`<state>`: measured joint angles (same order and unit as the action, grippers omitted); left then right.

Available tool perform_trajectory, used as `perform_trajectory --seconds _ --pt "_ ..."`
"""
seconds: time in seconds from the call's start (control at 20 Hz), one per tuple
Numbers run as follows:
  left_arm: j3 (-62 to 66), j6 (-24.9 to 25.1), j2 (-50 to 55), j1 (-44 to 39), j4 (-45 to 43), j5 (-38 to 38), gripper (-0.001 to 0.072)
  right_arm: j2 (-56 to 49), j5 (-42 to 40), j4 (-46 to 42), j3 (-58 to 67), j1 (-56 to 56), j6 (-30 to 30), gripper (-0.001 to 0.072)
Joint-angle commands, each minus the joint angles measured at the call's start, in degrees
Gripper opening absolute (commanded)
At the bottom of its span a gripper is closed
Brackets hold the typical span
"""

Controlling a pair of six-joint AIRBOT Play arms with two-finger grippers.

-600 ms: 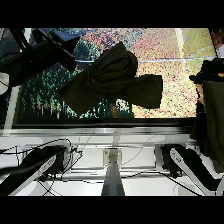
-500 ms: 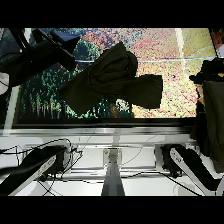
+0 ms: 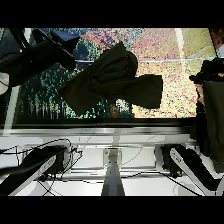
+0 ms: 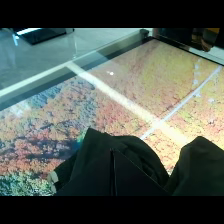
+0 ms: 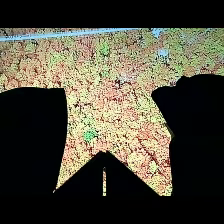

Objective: Fold the clothes and pants, and hang the long-sleeved shirts on hangers.

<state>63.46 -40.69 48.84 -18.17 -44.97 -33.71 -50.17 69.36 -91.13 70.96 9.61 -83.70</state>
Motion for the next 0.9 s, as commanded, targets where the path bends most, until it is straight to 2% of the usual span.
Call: perform_trajectory --seconds 0.0,0.15,0.25,0.3,0.35,0.45,0.55,0.7,0.85 --pt "0.0 0.02 0.02 0.04 0.0 0.0 0.0021 -0.04 -0.28 0.02 -0.02 -0.07 0.0 0.0026" --pt "0.0 0.0 0.02 0.04 0.0 0.0 0.002 -0.04 -4.31 1.84 0.0 -0.07 -2.64 0.0025" --pt "0.0 0.02 0.02 0.04 0.02 0.0 0.0021 0.07 -4.2 9.7 -0.02 -0.07 -6.82 0.0025" --pt "0.0 0.02 0.02 0.04 0.02 0.0 0.002 0.0 -4.17 15.58 -0.02 -0.07 -6.67 0.0026" --pt "0.0 0.0 0.04 0.04 0.11 0.04 0.0021 0.0 -3.93 22.29 -0.02 -0.09 -4.63 0.0026" --pt "0.0 0.0 0.0 0.04 2.64 0.0 0.0021 -0.02 -3.72 33.57 -0.02 -1.29 3.67 0.0026" --pt "0.0 -0.02 -0.15 0.04 3.89 -0.52 0.0021 -0.07 -3.34 38.95 -0.17 -6.6 8.61 0.0026" --pt "0.0 0.0 -1.55 0.09 3.41 -4.35 0.002 -0.5 -5.68 37.75 -3.15 -21.73 10.54 0.0026" --pt "0.0 0.0 -5.9 1.51 1.07 -5.66 0.002 -4.09 -11.58 30.95 -7.74 -38.36 10.54 0.0026"
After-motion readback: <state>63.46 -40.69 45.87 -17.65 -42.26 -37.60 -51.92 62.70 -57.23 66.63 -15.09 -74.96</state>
